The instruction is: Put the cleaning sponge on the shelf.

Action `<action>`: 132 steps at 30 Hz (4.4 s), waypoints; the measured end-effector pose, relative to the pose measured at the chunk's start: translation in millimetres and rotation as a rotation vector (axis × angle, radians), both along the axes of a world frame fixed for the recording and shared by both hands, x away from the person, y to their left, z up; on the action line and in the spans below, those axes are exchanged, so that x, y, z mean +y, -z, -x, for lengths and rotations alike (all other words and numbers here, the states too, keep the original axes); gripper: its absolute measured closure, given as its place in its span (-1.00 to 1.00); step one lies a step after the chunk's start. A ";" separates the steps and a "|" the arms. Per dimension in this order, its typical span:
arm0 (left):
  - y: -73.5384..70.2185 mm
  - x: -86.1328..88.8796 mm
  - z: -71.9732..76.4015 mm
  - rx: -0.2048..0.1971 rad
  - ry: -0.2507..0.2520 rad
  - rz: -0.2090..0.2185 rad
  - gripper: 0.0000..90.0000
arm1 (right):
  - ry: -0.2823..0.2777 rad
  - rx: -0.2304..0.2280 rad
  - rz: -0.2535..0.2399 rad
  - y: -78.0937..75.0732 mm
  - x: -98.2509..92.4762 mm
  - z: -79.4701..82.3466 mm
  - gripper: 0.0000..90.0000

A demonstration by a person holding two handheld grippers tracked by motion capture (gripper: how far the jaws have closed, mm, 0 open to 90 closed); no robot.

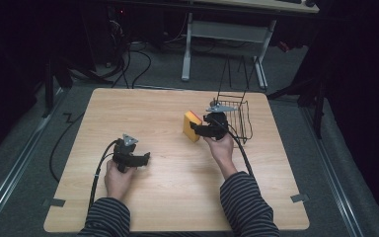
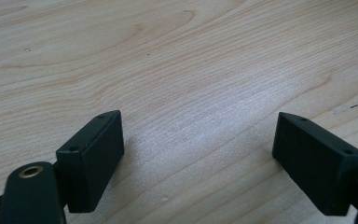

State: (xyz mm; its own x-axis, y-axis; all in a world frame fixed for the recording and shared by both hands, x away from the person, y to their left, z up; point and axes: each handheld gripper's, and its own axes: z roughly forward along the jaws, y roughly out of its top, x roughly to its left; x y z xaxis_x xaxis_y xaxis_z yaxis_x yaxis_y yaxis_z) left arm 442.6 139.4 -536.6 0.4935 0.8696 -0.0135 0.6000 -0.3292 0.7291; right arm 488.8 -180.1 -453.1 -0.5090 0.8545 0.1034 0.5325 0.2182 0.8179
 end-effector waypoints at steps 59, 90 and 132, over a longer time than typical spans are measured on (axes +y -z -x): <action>0.0 0.1 -0.1 -0.001 0.001 -0.002 -0.62 | -0.043 -0.016 -0.010 -16.2 -10.2 8.3 0.36; 0.0 0.0 -0.1 0.000 0.000 0.000 -0.62 | -0.046 -0.046 -0.045 -42.6 -51.0 37.5 0.36; 0.0 -0.1 -0.1 -0.001 0.001 -0.002 -0.62 | 0.145 -0.124 0.015 -66.8 -122.9 56.6 0.37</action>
